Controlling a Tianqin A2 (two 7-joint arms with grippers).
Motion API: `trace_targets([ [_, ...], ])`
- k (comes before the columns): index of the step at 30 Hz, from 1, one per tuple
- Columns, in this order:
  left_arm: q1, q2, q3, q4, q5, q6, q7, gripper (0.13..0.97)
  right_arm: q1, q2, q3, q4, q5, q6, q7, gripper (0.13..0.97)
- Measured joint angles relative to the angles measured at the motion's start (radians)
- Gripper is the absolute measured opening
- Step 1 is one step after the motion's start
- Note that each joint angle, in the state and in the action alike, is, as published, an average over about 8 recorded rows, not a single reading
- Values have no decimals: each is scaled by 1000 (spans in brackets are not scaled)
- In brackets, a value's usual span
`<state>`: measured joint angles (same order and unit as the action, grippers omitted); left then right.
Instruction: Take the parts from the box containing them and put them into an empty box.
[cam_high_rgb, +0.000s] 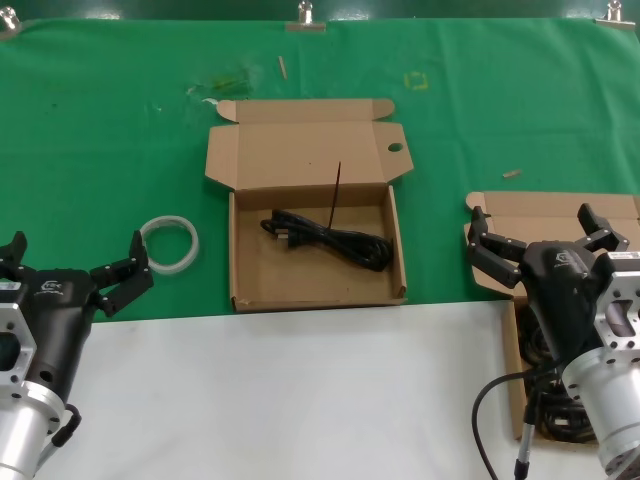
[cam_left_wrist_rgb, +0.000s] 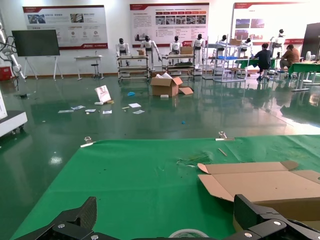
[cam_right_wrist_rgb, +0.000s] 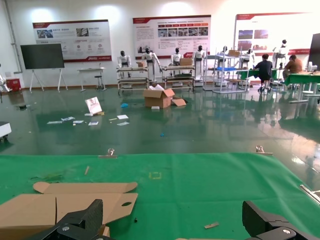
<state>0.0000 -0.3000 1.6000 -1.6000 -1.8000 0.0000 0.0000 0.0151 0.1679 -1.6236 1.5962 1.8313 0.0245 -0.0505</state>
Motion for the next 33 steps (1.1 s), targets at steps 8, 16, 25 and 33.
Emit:
trace_targets([
  [8,0,0,0,0,0,0,0,966,0,0,0,0,0,0,0,966],
  [16,0,0,0,0,0,0,0,966,0,0,0,0,0,0,0,966],
  [25,0,0,0,0,0,0,0,966,0,0,0,0,0,0,0,966],
  [33,0,0,0,0,0,0,0,966,0,0,0,0,0,0,0,966],
])
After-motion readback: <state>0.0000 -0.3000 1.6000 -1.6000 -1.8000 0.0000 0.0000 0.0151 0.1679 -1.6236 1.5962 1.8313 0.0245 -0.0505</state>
